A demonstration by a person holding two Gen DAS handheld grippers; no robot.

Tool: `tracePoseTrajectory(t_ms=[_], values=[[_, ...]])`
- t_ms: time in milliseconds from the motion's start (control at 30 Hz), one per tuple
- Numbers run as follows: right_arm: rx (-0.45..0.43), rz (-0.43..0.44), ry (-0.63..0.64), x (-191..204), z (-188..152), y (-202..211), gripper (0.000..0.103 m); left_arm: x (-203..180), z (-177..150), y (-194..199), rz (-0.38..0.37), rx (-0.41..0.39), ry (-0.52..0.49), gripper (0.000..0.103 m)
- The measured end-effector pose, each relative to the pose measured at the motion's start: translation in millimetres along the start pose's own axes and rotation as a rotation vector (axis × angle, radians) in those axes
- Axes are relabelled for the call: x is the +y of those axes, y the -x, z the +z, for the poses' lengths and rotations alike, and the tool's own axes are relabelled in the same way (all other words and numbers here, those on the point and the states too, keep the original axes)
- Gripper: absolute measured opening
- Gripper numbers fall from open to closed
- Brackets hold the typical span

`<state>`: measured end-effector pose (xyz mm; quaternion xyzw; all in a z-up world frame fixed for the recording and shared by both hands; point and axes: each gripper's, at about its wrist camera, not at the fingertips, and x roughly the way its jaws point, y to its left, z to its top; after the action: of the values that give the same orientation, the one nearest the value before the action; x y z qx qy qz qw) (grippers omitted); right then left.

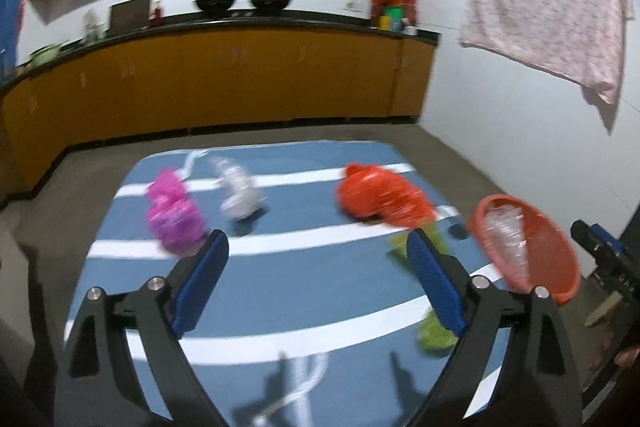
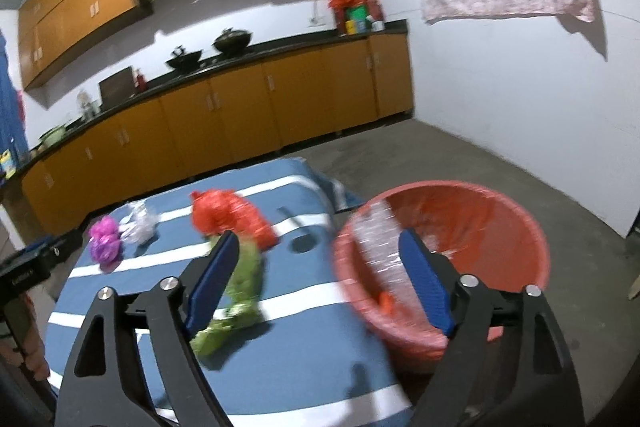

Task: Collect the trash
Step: 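Move both open tools back toward the remaining bags on the table, then grasp the green bag with the right tool while the left tool grasps the pink bag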

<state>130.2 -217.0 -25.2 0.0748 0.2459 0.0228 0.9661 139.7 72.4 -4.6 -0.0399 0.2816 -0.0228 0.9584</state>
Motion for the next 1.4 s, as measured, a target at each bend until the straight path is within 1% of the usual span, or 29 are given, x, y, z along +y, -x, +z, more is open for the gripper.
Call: tracePoseTrajectory(t_ms=[100,267,300,367,567,667,767,933,1033,1100,1233,1333,1400], values=[[0.025,0.017,0.037,22,-7,-9,0.089,29,-15,8,0.072,-0.023,0.024,0.089],[0.086,0.03,0.061,43,-16,-31,0.089,66,-23,6,0.145,0.007,0.048,0.09],[0.105,0.028,0.07,47,-19,-39,0.089,71,-23,4,0.157,0.009,0.055,0.093],[0.131,0.019,0.079,53,-23,-50,0.089,84,-24,1,0.191,0.014,0.07,0.097],[0.226,-0.014,0.079,60,-35,-87,0.089,106,-20,-17,0.226,0.041,0.106,0.099],[0.281,-0.032,0.061,58,-38,-103,0.084,115,-14,-32,0.254,0.055,0.124,0.099],[0.325,-0.043,0.058,56,-41,-113,0.076,123,-7,-49,0.27,0.082,0.144,0.099],[0.384,-0.032,0.079,60,-48,-122,0.056,135,9,-79,0.305,0.11,0.168,0.099],[0.382,-0.028,0.115,64,-50,-122,0.053,141,24,-97,0.311,0.123,0.172,0.099],[0.383,-0.025,0.127,66,-49,-123,0.053,144,33,-112,0.321,0.135,0.169,0.099],[0.38,-0.015,0.121,64,-46,-124,0.053,153,41,-147,0.335,0.218,0.165,0.099],[0.388,-0.015,0.113,61,-47,-126,0.053,161,41,-162,0.321,0.261,0.19,0.098],[0.393,-0.014,0.113,61,-46,-128,0.053,164,40,-170,0.314,0.279,0.202,0.093]])
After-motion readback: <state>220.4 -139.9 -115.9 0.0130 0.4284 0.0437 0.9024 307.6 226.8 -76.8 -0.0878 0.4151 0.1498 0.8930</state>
